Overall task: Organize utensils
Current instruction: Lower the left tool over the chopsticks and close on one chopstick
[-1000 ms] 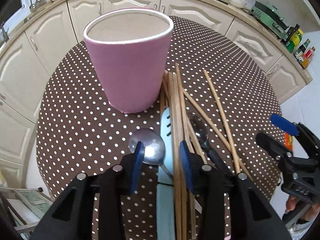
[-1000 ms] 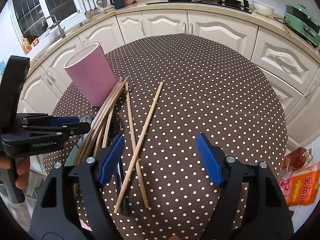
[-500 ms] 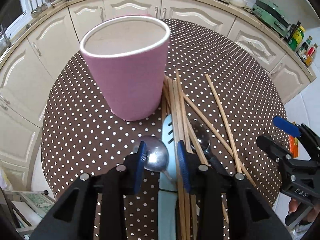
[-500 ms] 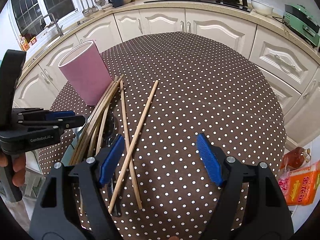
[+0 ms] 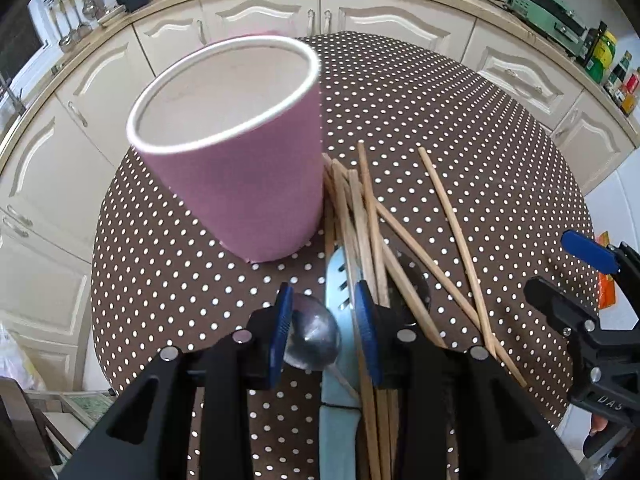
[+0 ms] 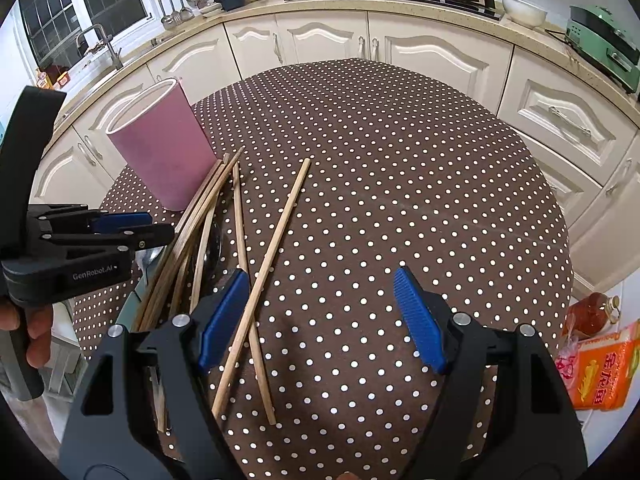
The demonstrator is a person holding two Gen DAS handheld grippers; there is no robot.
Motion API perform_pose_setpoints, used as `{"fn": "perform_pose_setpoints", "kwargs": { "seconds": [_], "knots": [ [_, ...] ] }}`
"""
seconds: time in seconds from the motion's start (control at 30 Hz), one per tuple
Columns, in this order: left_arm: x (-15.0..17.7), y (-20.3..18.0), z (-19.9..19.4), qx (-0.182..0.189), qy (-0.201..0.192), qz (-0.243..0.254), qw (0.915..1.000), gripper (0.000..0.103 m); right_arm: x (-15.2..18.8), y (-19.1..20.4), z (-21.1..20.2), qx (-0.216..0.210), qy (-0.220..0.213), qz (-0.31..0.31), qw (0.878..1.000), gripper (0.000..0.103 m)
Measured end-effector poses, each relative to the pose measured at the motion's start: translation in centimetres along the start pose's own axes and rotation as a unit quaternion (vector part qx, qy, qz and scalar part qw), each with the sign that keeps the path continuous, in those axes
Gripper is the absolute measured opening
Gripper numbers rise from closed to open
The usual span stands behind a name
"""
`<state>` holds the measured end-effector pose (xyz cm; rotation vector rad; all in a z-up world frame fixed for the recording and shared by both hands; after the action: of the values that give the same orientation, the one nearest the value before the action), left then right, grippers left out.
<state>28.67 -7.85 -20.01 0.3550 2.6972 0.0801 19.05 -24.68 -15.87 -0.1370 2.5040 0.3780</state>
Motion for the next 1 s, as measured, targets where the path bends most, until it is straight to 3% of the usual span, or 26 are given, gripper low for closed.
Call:
{"fn": "perform_pose_setpoints", "kwargs": {
  "seconds": [0.1,0.33,0.43,0.5,0.57,0.63,0.77,1.0],
  "knots": [
    [-0.3,-0.2,0.4,-0.019,0.003,0.006,0.9998,0.032,-0.2,0.0,0.2,0.000,0.003,0.000,1.000,0.074],
    [-0.3,-0.5,0.6,-0.019,0.000,0.015,0.9997,0.031,-0.6,-0.4,0.4,0.000,0.005,0.002,1.000,0.074],
    [-0.5,-0.8,0.7,-0.012,0.002,0.011,0.9999,0.022,-1.0,-0.3,0.9,0.000,0.011,0.000,1.000,0.074],
    [-0.5,-1.2,0.6,-0.013,0.004,0.015,0.9998,0.022,-1.3,-0.2,1.3,-0.001,0.018,-0.002,1.000,0.074],
    [-0.3,-1.4,0.4,0.017,0.009,0.014,0.9997,0.022,-1.5,-0.1,1.6,-0.001,0.021,-0.004,1.000,0.074],
    [-0.3,-1.7,0.8,-0.012,0.004,0.026,0.9996,0.022,-1.7,0.0,1.7,-0.002,0.021,-0.004,1.000,0.074],
    [-0.3,-1.2,1.1,-0.008,0.011,0.015,0.9998,0.015,-1.7,0.1,1.7,-0.007,0.022,-0.005,1.000,0.074],
    [0.2,0.1,0.9,0.009,0.017,0.002,0.9998,0.012,-1.6,0.0,2.0,-0.010,0.025,-0.005,1.000,0.074]
  ]
}}
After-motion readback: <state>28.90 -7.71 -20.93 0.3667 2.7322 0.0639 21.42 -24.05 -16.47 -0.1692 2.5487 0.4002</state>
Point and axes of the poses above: each gripper's, at about its wrist camera, not at the fingertips, and z roughly the way its jaws point, y to its left, x to its underside, the point moved 3 cm from there along z, roughly the way its jaws point, and after that the axes turned 6 degrees about -x, right-handed, at the moved point
